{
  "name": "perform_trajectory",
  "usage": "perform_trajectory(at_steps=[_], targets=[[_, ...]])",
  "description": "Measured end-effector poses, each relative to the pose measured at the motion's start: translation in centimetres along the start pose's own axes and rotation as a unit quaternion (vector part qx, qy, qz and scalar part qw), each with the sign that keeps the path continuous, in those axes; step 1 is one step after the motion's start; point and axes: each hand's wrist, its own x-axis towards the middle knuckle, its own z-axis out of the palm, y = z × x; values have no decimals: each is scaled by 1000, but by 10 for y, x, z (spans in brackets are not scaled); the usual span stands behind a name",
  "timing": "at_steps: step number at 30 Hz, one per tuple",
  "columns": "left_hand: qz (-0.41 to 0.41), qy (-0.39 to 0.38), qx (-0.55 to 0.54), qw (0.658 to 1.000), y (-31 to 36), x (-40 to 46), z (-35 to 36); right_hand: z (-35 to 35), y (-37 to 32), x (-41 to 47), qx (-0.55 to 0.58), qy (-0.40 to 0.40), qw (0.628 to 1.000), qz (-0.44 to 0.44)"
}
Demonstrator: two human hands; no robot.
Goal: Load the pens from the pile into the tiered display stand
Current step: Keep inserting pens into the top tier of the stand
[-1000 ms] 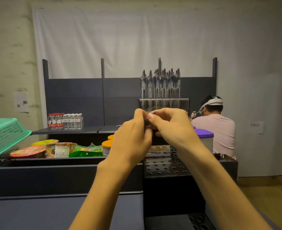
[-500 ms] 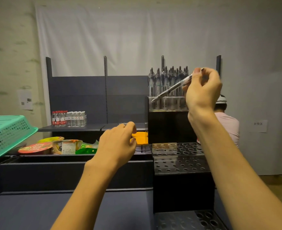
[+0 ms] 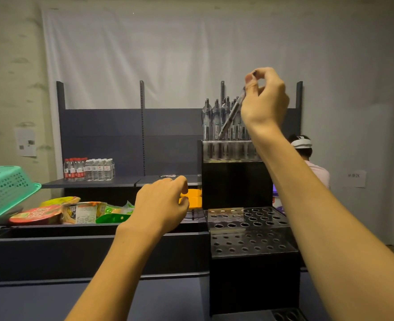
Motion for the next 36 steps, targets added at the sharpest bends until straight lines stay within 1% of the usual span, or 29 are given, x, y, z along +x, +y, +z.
perform_trajectory(at_steps=[3,5,7,12,18,23,29,32,36], targets=[[1,1,0,1000,1,2,0,5,-3,4,-59,-60,996,-20],[1,-1,-1,1000,1,3,1,9,-4,5,-98,-111,989,-22],[0,-5,-4,1000,0,3,2,13,-4,3,-143,-142,979,-33],[1,-13,-5,1000,0,3,4,17,-9,0,-206,-134,966,-76],[3,-15,-10,1000,-3,2,2,24,-7,2,-273,-160,946,-75],[1,-15,-13,1000,-4,1,-1,18,-3,-6,-265,-145,951,-70],[-3,-4,5,1000,-5,-6,-10,12,-10,-34,-213,-136,964,-87],[-12,-1,6,1000,-7,-18,-14,12,-18,-59,-186,-163,962,-114],[-41,-13,14,999,-13,-44,-15,12,-23,-98,-158,-236,947,-151]])
